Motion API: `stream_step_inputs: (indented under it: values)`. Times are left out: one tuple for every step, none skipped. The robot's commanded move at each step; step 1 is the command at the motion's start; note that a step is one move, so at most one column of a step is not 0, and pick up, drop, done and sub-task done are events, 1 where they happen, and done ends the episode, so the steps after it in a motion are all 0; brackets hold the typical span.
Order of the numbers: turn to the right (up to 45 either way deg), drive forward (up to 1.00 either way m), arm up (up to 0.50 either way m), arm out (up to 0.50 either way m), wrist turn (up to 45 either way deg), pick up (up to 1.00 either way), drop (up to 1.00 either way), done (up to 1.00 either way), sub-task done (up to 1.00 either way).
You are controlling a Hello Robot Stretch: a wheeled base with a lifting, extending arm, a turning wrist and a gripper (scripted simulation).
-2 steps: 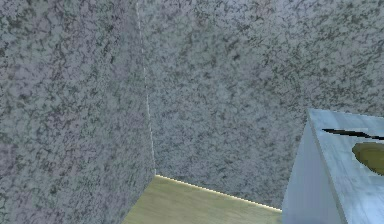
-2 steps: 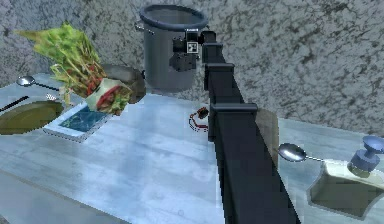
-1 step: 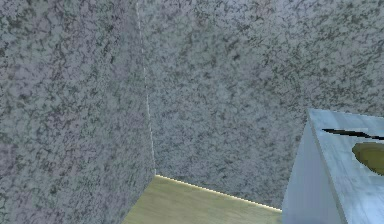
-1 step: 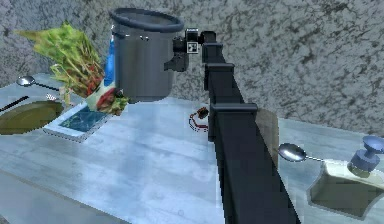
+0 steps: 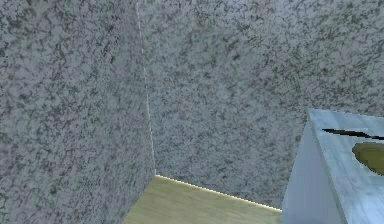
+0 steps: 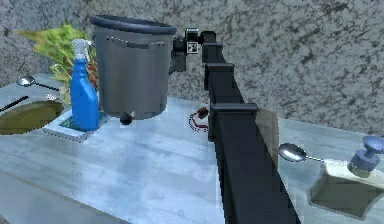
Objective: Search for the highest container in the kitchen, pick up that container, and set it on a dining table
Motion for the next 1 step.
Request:
stream_step_inputs:
  values:
    - [0.0,0.0,0.0,0.0,-6.0,0.0,0.0,0.0,0.0]
